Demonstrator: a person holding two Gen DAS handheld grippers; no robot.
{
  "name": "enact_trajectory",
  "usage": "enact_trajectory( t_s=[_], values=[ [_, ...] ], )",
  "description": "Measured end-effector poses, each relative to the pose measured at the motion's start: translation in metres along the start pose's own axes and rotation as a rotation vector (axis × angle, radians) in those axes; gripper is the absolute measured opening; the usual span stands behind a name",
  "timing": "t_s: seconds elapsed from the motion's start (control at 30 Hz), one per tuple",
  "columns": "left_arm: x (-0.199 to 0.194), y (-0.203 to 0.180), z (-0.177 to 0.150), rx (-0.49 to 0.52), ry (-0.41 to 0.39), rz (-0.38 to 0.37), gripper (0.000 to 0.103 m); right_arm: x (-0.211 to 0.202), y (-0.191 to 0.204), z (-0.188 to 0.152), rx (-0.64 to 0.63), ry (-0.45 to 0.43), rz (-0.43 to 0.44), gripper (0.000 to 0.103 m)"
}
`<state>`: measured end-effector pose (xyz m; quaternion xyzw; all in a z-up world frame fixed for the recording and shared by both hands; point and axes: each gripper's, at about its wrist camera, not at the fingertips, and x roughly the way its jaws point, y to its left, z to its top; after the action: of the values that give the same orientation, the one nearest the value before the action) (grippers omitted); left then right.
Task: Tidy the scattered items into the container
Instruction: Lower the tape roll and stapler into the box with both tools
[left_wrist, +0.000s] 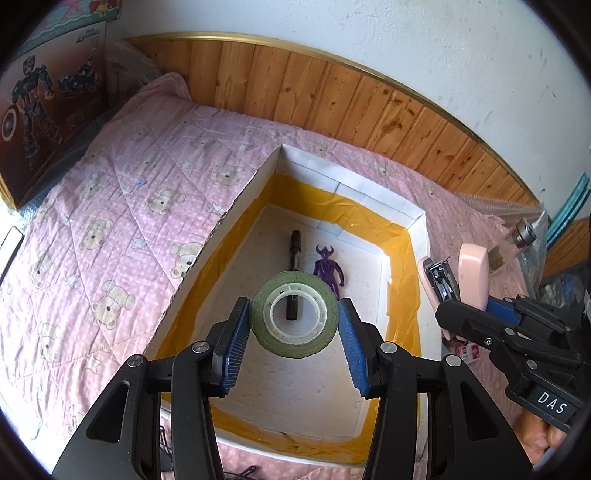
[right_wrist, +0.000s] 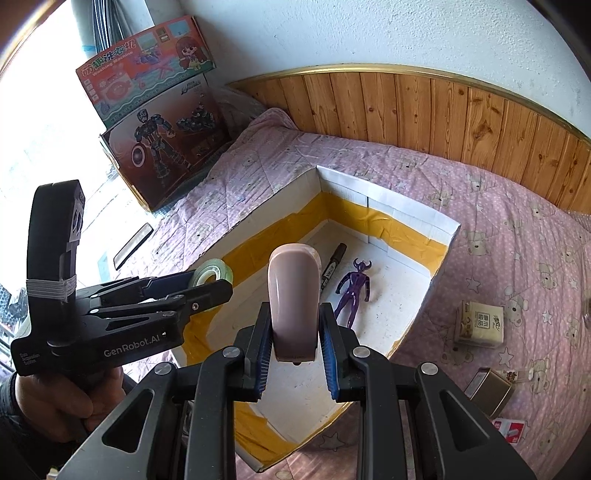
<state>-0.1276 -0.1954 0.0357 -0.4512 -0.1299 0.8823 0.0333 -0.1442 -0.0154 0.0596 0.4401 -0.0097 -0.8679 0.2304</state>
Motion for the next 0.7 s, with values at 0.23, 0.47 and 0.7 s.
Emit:
enact_trajectory(
  t_s=[0.23,0.47,0.7],
  values=[
    [0.010,0.000,0.012,0.012,0.021,0.002,0.049,0.012,-0.003,0.006,-0.010,0.017,-0.017,0.026],
    [0.020,-0.002,0.022,0.030,0.036,0.017,0.049,0.025,-0.008,0.011,-0.025,0.039,-0.037,0.025],
    [0.032,-0.004,0.028,0.040,0.065,0.023,0.049,0.037,-0.014,0.016,-0.043,0.059,-0.070,0.026]
  ],
)
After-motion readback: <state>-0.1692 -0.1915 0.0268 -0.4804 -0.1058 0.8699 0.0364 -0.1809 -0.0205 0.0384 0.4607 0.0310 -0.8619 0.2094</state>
